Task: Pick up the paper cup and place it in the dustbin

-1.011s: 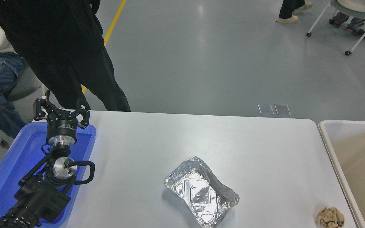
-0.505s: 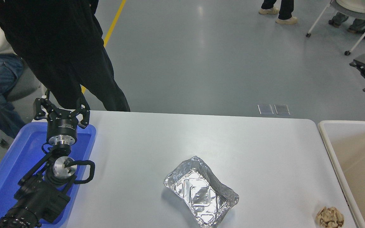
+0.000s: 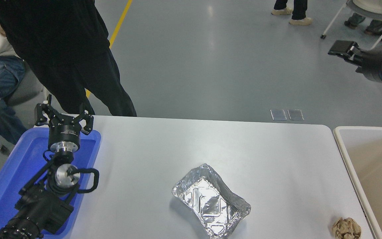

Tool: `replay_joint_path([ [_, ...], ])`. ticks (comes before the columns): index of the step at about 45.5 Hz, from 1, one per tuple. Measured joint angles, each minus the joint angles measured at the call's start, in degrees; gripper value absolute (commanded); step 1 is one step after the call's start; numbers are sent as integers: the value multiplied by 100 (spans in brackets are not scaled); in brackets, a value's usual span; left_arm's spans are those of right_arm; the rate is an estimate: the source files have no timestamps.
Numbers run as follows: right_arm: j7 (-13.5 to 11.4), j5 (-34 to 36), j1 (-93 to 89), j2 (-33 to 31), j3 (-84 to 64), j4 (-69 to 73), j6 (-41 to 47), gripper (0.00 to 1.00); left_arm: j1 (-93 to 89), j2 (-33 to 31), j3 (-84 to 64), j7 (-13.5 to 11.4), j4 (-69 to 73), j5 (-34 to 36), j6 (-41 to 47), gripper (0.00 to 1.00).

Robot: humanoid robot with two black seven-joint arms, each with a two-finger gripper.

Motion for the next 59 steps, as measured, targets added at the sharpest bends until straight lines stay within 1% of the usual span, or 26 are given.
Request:
replay_joint_path([
  [11, 1, 11, 729, 903, -237, 518, 602, 100, 0, 1, 0, 0, -1, -1, 0, 99],
  [21, 4, 144, 1213, 1746, -117, 856, 1129, 100, 0, 0, 0, 0, -1, -1, 0, 99],
  [31, 1, 304, 1453, 2305, 114, 990, 1683, 100, 0, 0, 0, 0, -1, -1, 0, 99],
  [36, 1, 372, 1519, 2455, 192, 1067, 2038, 100, 0, 0, 0, 0, 0, -1, 1, 99],
  [47, 0, 479, 1643, 2522, 152, 1340, 2802, 100, 0, 0, 0, 0, 2, -1, 6, 99],
  [59, 5, 582, 1742, 2255, -91, 1524, 3560, 100, 0, 0, 0, 0, 2, -1, 6, 99],
])
